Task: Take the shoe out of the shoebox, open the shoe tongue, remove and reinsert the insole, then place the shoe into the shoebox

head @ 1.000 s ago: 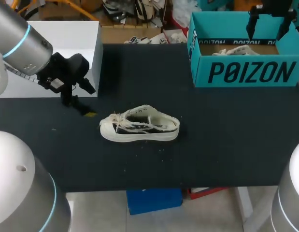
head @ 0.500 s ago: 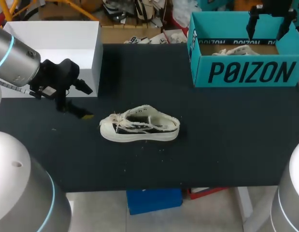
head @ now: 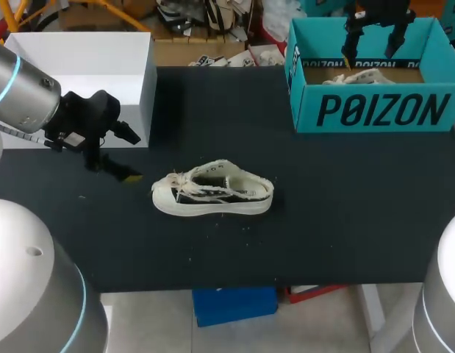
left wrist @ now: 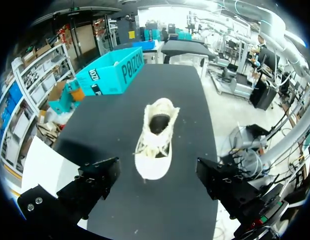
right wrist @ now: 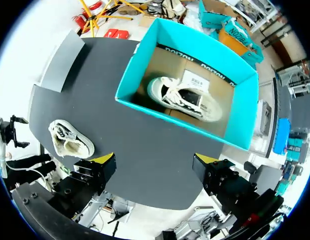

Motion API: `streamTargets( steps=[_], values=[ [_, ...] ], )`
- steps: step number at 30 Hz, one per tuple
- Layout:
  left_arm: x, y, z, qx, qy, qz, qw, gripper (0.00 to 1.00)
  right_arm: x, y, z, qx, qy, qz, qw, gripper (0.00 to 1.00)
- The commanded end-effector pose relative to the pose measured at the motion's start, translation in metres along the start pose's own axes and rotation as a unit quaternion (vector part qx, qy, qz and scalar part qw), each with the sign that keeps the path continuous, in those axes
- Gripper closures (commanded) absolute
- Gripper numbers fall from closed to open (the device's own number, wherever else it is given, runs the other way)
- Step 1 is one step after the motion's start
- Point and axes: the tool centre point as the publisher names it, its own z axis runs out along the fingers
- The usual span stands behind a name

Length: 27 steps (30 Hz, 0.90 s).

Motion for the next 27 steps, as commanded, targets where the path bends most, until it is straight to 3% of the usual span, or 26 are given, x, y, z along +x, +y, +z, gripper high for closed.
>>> streamTargets(
  steps=[1,10,14,19,22,27],
  values=[
    [0.000,0.001,0.001,0.000,-0.001,0.001,1.000,0.00,0.007,-0.018,-0.003,-0.065,-0.028,-0.199,0.977,0.00],
    [0.000,0.001,0.001,0.000,-0.001,0.001,1.000,0.00,0.007,-0.018,-0.003,-0.065,-0.028,-0.199,0.977,0.00],
    [0.000,0.001,0.001,0.000,-0.001,0.001,1.000,0.00,0.010,-0.022,-0.003,-0.079,0.019,-0.340,0.937,0.00],
    [0.000,0.001,0.001,0.000,-0.001,0.001,1.000,0.00,0.033,-0.064,-0.004,-0.077,0.074,-0.479,0.871,0.00],
    [0.000,0.001,0.001,0.000,-0.001,0.001,1.000,0.00,0.046,-0.089,0.003,-0.075,0.089,-0.526,0.842,0.00],
    [0.000,0.001,0.001,0.000,-0.001,0.001,1.000,0.00,0.074,-0.108,0.013,-0.079,0.086,-0.571,0.813,0.00]
  ],
)
